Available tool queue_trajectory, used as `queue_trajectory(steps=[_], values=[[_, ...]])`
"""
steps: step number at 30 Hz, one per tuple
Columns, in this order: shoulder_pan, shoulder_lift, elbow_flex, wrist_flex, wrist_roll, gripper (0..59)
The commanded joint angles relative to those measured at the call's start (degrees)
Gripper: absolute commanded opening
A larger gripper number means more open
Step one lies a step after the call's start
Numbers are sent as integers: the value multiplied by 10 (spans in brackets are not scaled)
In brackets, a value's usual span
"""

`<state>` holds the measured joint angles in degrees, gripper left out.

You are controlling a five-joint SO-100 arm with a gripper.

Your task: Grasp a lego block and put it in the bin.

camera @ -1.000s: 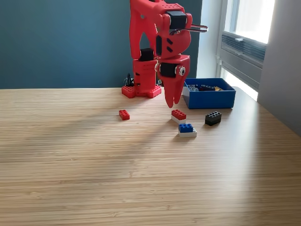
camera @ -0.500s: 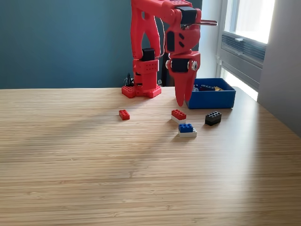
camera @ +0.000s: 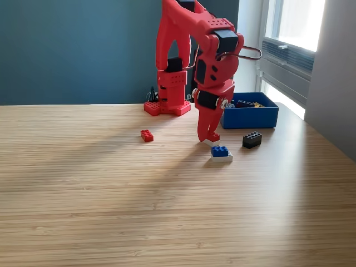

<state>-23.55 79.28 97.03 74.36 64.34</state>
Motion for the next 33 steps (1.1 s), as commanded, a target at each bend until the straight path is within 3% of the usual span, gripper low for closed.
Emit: queue_trajectory(steps=[1,3,5,12,17,23,28,33], values=[[2,-6,-39,5,2,173],[3,-16,-42,5,2,142],[4,-21,-44,5,2,71],[3,-23,-42,4,-21,0],[-4,-22,-27,4,-63,0],[7,-11,-33,7,-161,0],[5,-11,-138,90,-225,0],[1,-10,-221,134,-279,0]])
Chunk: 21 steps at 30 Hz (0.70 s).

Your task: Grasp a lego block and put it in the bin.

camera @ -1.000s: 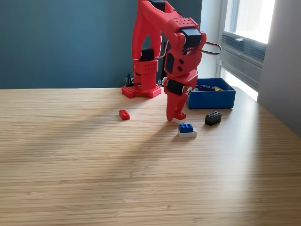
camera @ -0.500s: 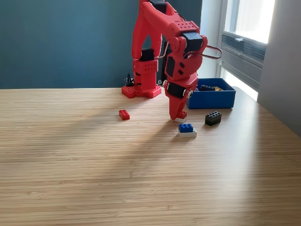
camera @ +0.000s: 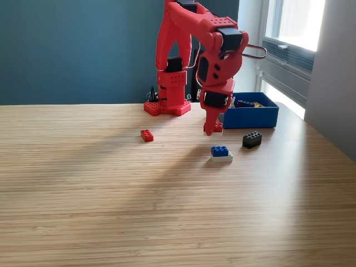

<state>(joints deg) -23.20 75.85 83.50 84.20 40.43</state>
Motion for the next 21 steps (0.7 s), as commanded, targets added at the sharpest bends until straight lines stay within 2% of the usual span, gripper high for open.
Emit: queue_trajectory(steps=[1,10,21], values=[[-6,26,-97,41,-48,0],[-127,135,-60,42,-124,0],[-332,191,-32,60,-150,0]])
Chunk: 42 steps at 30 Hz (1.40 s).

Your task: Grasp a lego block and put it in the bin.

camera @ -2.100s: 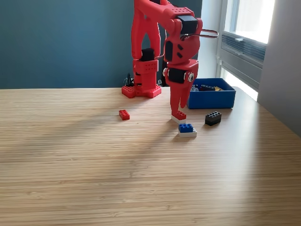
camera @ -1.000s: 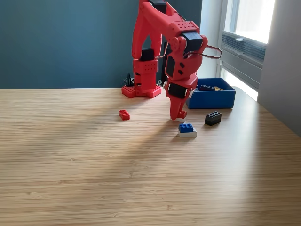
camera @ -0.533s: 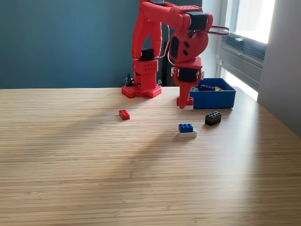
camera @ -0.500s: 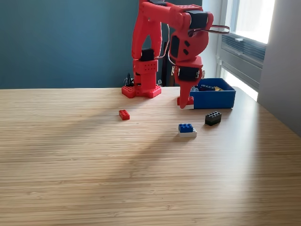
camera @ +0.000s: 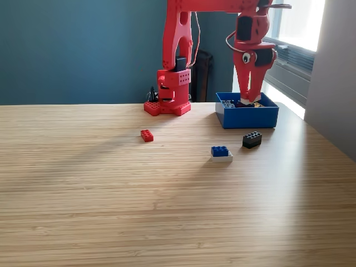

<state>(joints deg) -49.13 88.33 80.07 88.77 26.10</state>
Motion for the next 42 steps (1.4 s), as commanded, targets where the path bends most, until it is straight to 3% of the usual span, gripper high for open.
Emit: queue_trajectory(steps=[1,15,19,21,24,26,30,32,42], values=[[-91,66,6,16,-10,0],[-192,59,46,18,-60,12],[-192,62,69,18,-75,229],[-191,64,77,18,-76,273],[-189,65,83,18,-77,294],[-184,66,83,18,-77,260],[-145,66,70,18,-78,49],[-110,66,68,17,-84,1],[111,66,54,17,-160,1]])
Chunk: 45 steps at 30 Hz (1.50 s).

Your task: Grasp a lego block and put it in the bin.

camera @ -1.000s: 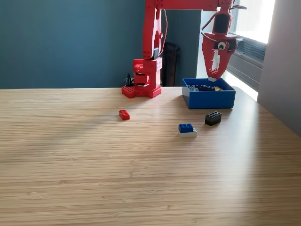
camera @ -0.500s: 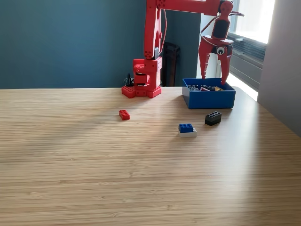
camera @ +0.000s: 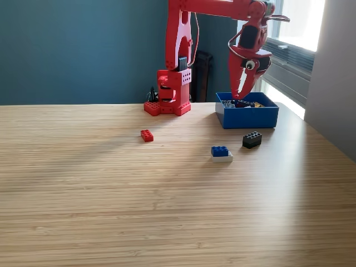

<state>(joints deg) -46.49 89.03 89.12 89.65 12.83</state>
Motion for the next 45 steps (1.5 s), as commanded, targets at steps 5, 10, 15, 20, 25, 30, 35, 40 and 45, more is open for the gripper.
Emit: queue_trajectory(steps=[5,10,15,20,25,30,35,40,45], values=[[157,60,-32,8,-56,1],[185,60,-18,7,-65,1],[203,60,-12,7,-74,1],[227,60,-11,6,-87,1],[243,58,-11,4,-99,1],[258,53,-11,-23,-104,1],[282,51,23,-112,-155,1],[306,57,56,-179,-245,1],[314,51,50,-210,-250,92]])
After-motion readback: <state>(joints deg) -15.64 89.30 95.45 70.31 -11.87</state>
